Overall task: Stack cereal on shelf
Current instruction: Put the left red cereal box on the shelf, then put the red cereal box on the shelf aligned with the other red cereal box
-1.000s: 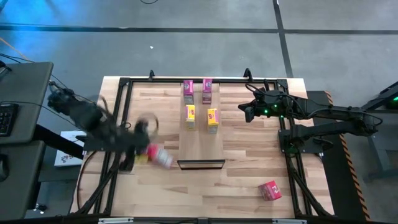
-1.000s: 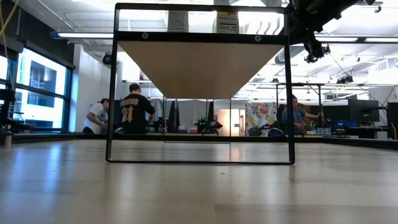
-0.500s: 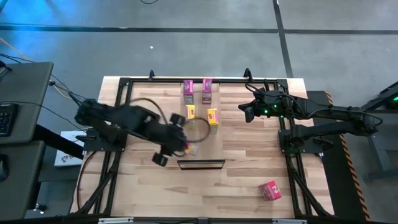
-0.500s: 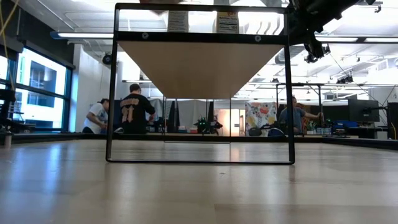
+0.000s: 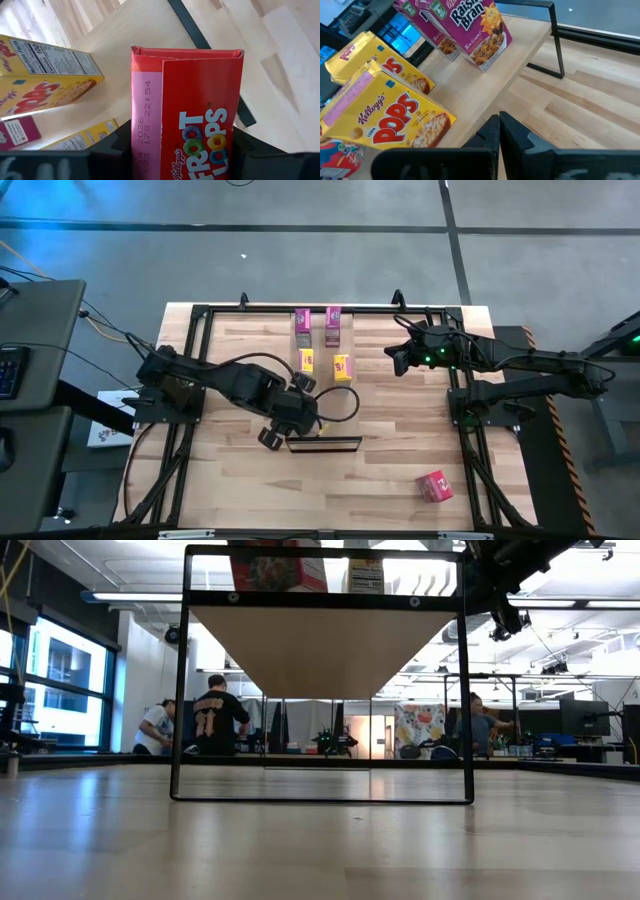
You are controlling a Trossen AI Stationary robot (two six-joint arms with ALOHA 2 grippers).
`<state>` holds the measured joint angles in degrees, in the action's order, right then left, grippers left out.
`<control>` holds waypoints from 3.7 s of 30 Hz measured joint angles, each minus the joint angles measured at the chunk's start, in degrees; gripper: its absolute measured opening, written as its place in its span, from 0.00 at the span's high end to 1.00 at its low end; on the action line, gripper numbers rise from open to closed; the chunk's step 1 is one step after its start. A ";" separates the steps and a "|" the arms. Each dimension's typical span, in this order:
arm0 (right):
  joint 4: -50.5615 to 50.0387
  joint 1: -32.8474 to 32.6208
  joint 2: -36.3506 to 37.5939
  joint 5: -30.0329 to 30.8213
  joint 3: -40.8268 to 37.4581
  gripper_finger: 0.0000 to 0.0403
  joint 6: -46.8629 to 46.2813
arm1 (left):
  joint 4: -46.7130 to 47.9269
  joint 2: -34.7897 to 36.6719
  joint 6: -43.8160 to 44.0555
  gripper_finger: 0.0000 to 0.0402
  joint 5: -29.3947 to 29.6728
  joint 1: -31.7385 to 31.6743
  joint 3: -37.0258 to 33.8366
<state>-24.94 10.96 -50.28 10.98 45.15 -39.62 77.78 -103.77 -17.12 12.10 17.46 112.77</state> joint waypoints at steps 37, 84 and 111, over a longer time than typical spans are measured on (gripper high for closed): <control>-0.69 0.00 -1.58 0.03 0.02 1.00 -0.89 | 2.93 7.03 9.63 0.39 -2.74 -2.54 2.34; -0.93 -0.07 -2.95 -0.90 0.00 1.00 -0.42 | -48.58 27.17 71.25 1.00 14.51 5.24 -50.16; 6.52 -0.07 -0.68 -4.51 4.67 1.00 2.59 | -44.21 38.90 56.50 1.00 13.89 0.55 -50.07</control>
<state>-18.41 10.90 -50.97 6.47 49.82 -37.03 33.57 -64.87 39.38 25.99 18.01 62.70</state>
